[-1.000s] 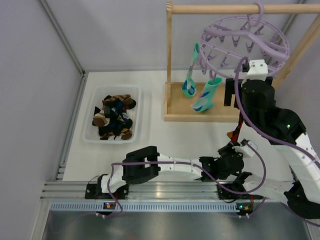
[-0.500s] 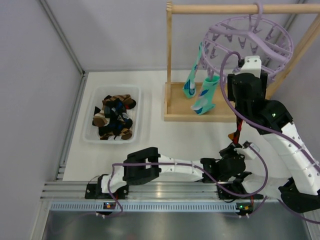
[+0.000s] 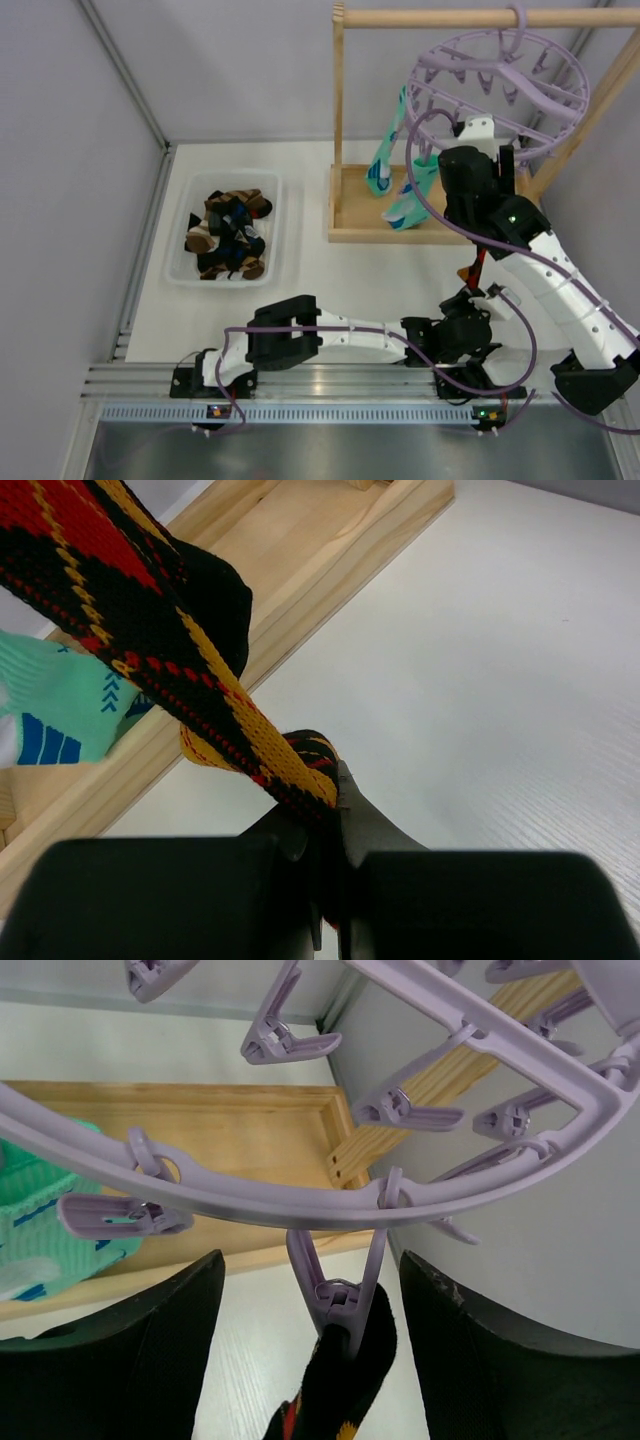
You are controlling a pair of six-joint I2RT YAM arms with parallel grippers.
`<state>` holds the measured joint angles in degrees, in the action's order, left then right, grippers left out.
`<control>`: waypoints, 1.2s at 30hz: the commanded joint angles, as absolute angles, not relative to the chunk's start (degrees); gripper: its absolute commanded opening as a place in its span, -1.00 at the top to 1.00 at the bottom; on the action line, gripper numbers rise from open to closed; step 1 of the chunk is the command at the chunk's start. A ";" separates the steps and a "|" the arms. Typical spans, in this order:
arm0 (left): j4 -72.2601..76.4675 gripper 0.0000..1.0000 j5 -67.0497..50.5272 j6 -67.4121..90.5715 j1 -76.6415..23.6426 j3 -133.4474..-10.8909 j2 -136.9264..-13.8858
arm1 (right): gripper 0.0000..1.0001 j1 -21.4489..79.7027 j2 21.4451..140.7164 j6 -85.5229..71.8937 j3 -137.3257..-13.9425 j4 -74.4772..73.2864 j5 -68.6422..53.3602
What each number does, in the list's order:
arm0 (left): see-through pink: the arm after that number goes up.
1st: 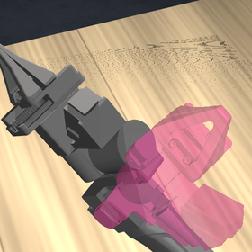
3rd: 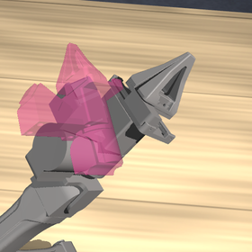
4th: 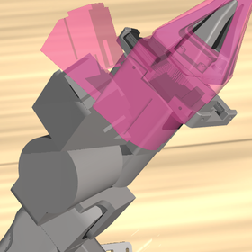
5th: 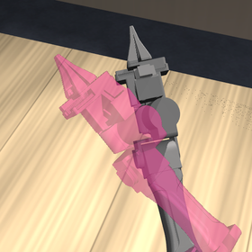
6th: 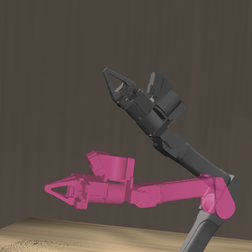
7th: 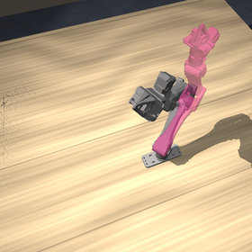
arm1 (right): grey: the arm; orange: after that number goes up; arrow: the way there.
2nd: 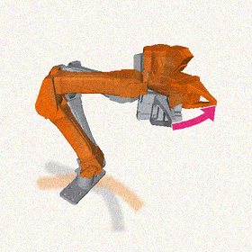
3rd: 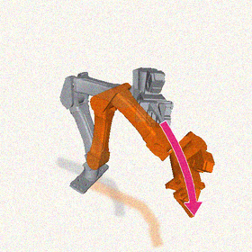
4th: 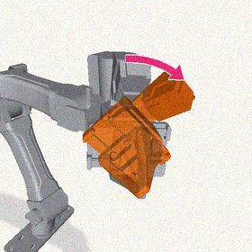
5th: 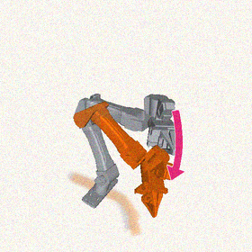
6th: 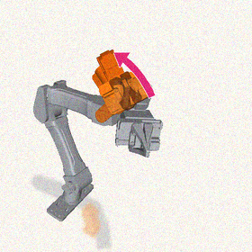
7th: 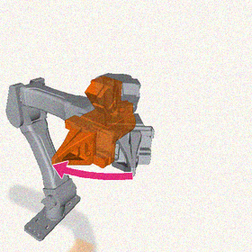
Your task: Remove the socks clipped to the hanger
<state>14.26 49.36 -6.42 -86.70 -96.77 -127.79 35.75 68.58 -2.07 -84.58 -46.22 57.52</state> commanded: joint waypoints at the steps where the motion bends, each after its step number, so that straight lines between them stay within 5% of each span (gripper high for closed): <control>1: 14.06 1.00 49.13 -6.77 -87.45 -99.05 -127.44 | -0.34 35.68 66.89 2.01 -83.24 -38.51 61.96; 15: 14.06 1.00 49.04 -5.89 -87.98 -98.61 -127.62 | 0.03 35.68 68.82 5.27 -82.44 -33.49 64.69; 22: 14.15 1.00 49.13 -4.22 -87.98 -97.12 -127.27 | 0.63 35.68 69.17 4.04 -82.79 -34.36 64.60; 27: 14.06 1.00 50.97 -1.76 -87.89 -93.35 -125.87 | 0.64 35.68 68.12 3.34 -82.53 -34.63 63.64; 31: 13.28 1.00 52.56 2.96 -87.28 -86.85 -120.60 | 0.18 35.42 65.40 1.32 -80.78 -35.33 59.25; 36: 7.14 1.00 55.02 9.04 -84.64 -75.62 -105.69 | 0.04 33.05 60.39 -3.95 -77.53 -36.82 53.98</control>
